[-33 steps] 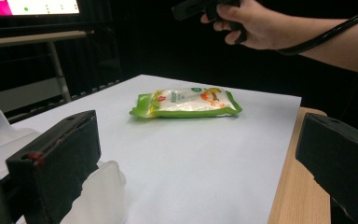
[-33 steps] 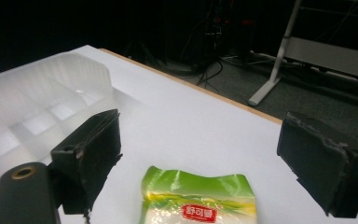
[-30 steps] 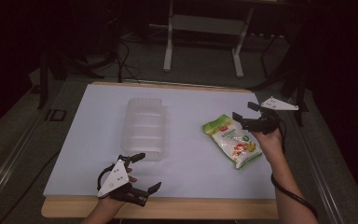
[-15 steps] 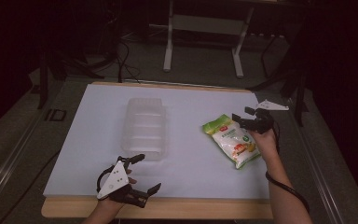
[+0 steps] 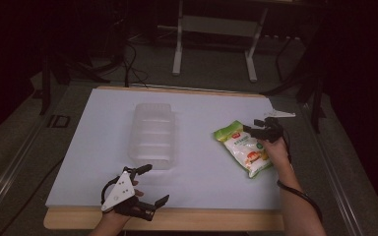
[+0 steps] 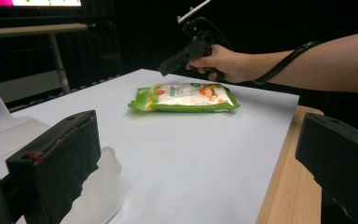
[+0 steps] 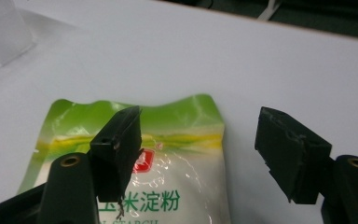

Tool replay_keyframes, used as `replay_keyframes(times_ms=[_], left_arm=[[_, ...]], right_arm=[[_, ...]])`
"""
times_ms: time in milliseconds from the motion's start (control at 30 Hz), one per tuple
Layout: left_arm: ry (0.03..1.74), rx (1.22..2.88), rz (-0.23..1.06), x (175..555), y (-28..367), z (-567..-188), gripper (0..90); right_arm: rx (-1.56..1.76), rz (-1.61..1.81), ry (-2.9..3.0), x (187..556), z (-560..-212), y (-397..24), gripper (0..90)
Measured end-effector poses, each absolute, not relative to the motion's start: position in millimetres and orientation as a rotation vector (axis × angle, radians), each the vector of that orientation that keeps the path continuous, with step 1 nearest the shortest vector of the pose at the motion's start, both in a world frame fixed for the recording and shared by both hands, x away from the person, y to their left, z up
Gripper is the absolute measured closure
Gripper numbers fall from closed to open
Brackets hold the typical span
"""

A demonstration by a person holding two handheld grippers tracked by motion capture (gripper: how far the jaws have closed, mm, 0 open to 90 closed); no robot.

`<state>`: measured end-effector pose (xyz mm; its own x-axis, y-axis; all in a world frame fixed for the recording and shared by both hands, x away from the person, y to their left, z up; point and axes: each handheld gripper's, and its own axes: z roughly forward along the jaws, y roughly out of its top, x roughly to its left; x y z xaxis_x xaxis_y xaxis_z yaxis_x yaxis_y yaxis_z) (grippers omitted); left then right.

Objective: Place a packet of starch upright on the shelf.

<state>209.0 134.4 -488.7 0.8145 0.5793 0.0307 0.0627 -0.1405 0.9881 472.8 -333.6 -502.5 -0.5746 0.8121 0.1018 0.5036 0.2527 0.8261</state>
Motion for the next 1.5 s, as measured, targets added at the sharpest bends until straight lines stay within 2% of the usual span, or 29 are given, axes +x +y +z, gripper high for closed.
replay_keyframes(times_ms=[200,267,367,467,633,767,800,867,933,1133,1267,1500], left_arm=[[0.513,1.676,0.483,209,134,-489,0.1],[0.513,1.679,0.480,209,134,-490,0.2],[0.512,1.690,0.477,209,133,-491,0.1],[0.506,1.694,0.478,209,131,-491,0.2],[0.504,1.698,0.472,209,129,-492,0.2],[0.501,1.703,0.472,209,129,-492,0.1],[0.501,1.705,0.472,209,129,-492,0.2],[0.501,1.701,0.472,209,129,-492,0.1],[0.500,1.699,0.474,210,129,-491,0.1],[0.498,1.704,0.475,210,128,-491,0.1],[0.496,1.704,0.479,210,128,-491,0.2],[0.513,1.693,0.488,210,131,-489,0.2]], right_arm=[[1.246,1.208,2.216,478,-516,-333,29.7],[1.246,1.183,2.238,480,-518,-331,27.5],[1.259,1.119,2.291,484,-524,-326,19.4],[1.266,1.091,2.330,486,-525,-323,20.2],[1.334,1.167,2.435,490,-528,-326,34.7],[1.359,1.160,2.444,491,-528,-325,37.2],[1.350,1.154,2.450,491,-527,-325,42.0],[1.317,1.137,2.456,488,-526,-322,45.9],[1.305,1.095,2.457,486,-524,-320,56.8],[1.306,1.082,2.432,480,-519,-322,77.3],[1.292,1.081,2.407,475,-515,-320,83.3],[1.198,1.070,2.380,464,-499,-311,84.2]])
